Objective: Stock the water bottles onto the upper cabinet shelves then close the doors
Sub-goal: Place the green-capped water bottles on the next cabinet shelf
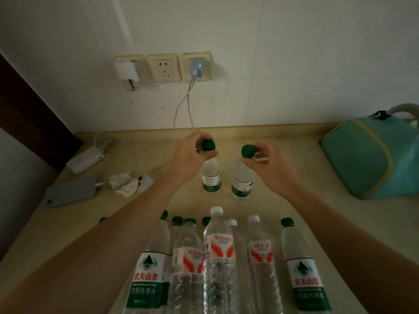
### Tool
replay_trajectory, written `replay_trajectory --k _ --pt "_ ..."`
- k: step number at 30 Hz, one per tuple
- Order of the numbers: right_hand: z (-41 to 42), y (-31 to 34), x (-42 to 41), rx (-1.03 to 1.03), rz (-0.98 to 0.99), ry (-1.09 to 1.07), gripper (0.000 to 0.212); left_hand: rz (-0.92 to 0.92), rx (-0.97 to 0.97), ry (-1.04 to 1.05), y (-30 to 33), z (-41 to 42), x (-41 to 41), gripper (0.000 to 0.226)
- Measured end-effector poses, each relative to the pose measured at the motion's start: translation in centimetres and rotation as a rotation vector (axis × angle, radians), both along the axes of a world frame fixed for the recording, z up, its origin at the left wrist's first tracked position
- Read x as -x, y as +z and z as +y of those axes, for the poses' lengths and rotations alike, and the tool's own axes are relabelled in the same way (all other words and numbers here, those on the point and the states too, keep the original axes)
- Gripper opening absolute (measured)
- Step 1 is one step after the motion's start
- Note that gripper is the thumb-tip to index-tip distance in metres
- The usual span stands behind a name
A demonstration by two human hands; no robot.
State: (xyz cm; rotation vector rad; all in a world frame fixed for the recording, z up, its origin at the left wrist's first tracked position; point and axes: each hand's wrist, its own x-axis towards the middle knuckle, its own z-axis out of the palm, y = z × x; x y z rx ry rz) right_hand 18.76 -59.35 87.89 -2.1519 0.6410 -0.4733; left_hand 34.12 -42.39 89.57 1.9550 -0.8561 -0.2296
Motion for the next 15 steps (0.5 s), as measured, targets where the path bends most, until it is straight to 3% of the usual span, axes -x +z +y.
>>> replay_trajectory --k 3,8,12,15 --pt "0.0 -1.7 0.4 -0.084 0.017 0.001 0.051 0.049 0.011 -0.04 -0.1 0.4 0.0 0.036" --pt "0.6 -5.8 1.1 -0.265 0.145 0.016 0.092 0.24 -0.087 -0.055 -2.4 0.6 0.2 0.083" --pt "0.9 -8.3 0.8 -0.337 0.131 0.001 0.091 0.264 -0.154 0.039 -5.9 0.4 1.1 0.095" --pt "1.3 -9.3 0.1 -0.37 0.076 -0.017 0.08 0.287 -0.156 0.088 -7.8 0.1 1.4 0.086"
